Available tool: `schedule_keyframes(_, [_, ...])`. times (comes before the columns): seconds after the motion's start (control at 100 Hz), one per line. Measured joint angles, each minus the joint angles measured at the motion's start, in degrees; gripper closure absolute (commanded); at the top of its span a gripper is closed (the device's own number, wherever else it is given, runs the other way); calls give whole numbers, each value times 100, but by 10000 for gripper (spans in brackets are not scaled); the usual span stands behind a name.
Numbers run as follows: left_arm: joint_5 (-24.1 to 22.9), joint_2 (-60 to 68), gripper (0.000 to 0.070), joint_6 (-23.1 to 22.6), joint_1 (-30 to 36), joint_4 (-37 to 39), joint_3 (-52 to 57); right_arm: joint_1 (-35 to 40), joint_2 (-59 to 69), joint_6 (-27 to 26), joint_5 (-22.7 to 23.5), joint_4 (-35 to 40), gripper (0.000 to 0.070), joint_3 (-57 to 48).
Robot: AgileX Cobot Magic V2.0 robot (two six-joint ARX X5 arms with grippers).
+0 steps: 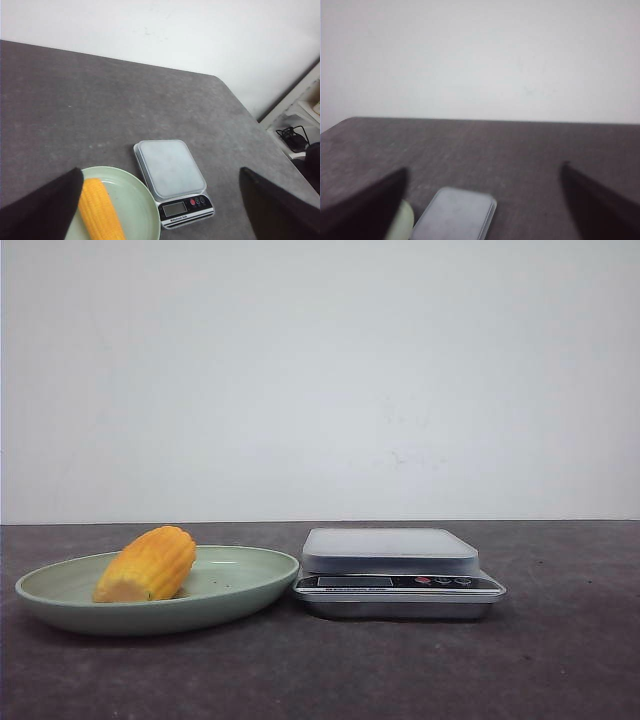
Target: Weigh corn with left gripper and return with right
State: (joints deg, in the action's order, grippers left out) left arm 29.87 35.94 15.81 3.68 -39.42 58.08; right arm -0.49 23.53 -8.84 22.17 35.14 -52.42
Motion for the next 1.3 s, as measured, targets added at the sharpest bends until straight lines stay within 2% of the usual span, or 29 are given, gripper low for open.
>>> schedule_keyframes(0.21, [-4,251,65,0,142,-251,0,2,0,-15,0,63,0,0])
schedule_keyframes(0.34, [-166,702,64,-2,293,-614,0,70,0,-42,-15,155,0,0])
schedule_keyframes(0.47, [-254,1327,64,-2,417,-726,0,225,0,-39,-297,396,0,2])
schedule_keyframes(0.67, [-269,2363,69,11,713,-702,0,358,0,-11,-494,710,0,22])
schedule_keyframes(0.9, [-920,3797,69,125,1252,-310,0,382,0,7,-704,848,0,109])
schedule_keyframes(1.3, [-1056,5578,77,457,1711,588,0,468,0,7,-721,962,0,116])
